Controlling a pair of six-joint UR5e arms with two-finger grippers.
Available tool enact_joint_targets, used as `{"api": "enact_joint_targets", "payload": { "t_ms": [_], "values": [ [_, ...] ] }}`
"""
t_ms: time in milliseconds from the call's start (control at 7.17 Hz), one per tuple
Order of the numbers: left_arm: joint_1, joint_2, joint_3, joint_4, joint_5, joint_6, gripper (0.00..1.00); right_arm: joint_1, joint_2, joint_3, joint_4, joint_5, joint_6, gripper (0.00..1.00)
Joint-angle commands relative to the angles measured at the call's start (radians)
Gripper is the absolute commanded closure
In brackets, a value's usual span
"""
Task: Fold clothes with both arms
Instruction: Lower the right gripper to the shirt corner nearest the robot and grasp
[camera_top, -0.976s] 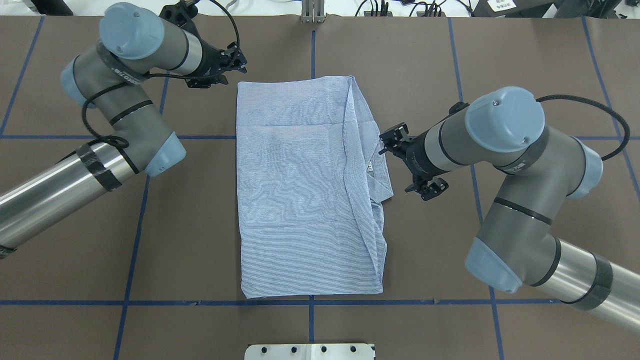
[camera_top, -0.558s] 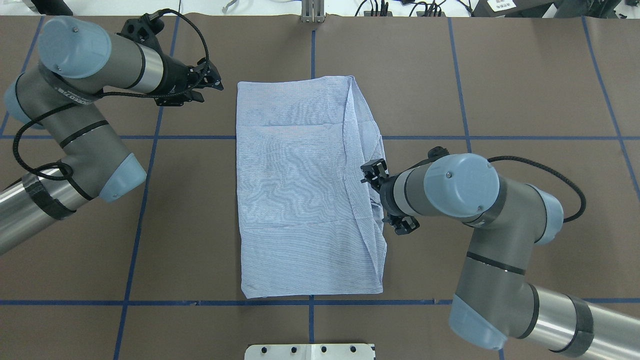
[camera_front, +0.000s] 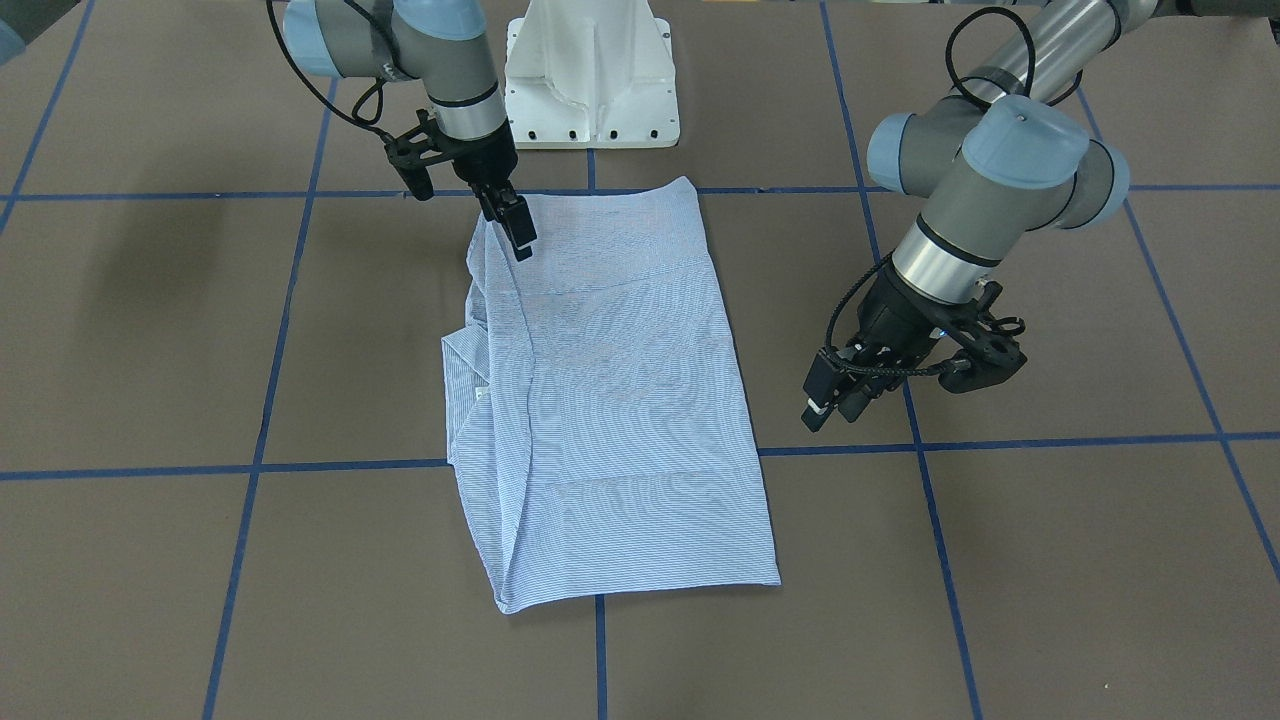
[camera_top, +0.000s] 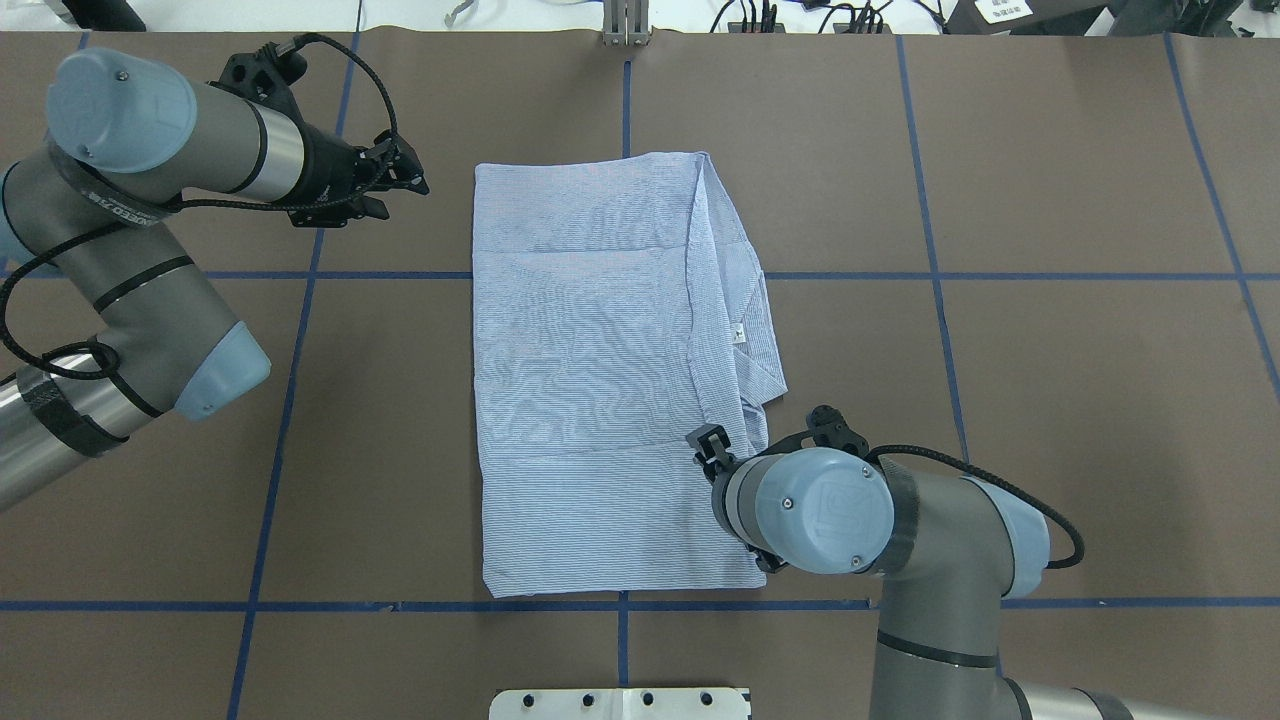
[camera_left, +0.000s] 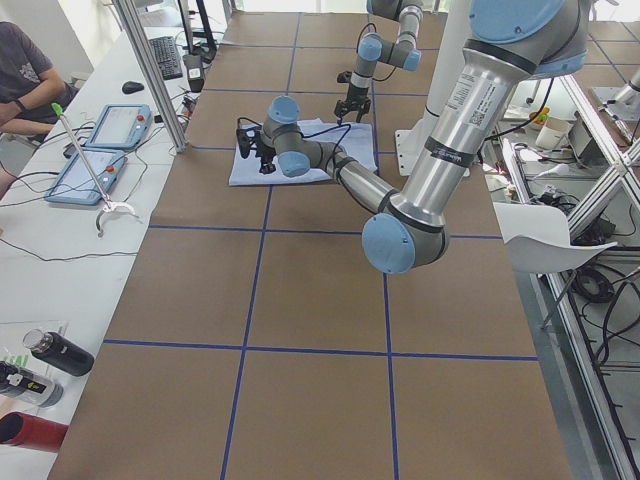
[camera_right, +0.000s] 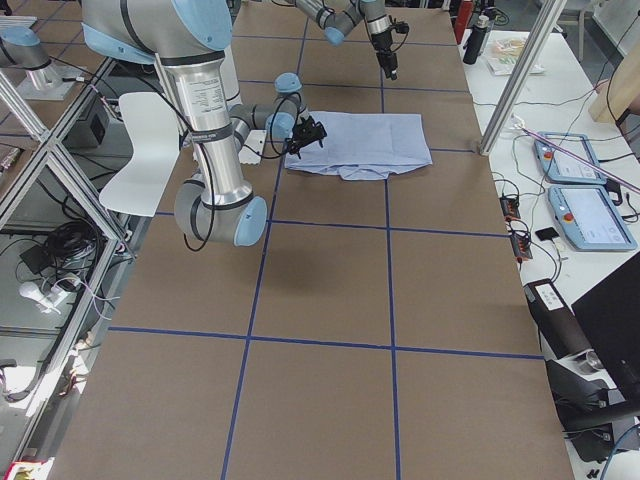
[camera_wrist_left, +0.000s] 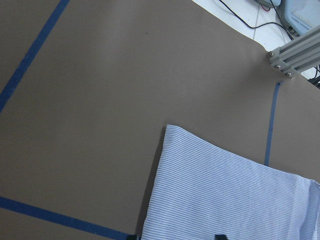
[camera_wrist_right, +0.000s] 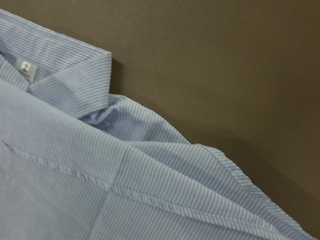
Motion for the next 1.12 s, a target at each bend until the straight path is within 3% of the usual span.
{"api": "enact_joint_targets", "payload": {
  "t_ms": [0,697,976],
  "values": [
    [0.0,0.001,0.002,0.001,0.003,-0.001,0.39,-0.034,-0.016,-0.017,-0.004,-0.001,0.002,0.02],
    [0.002,0.001,0.008,0.001,0.004,-0.003,0.39,-0.039,-0.006,-0.017,-0.079,0.009,-0.001,0.02],
    [0.0,0.001,0.007,0.001,0.006,-0.006,0.38,-0.04,-0.004,-0.022,-0.079,0.006,0.002,0.07]
  ]
}}
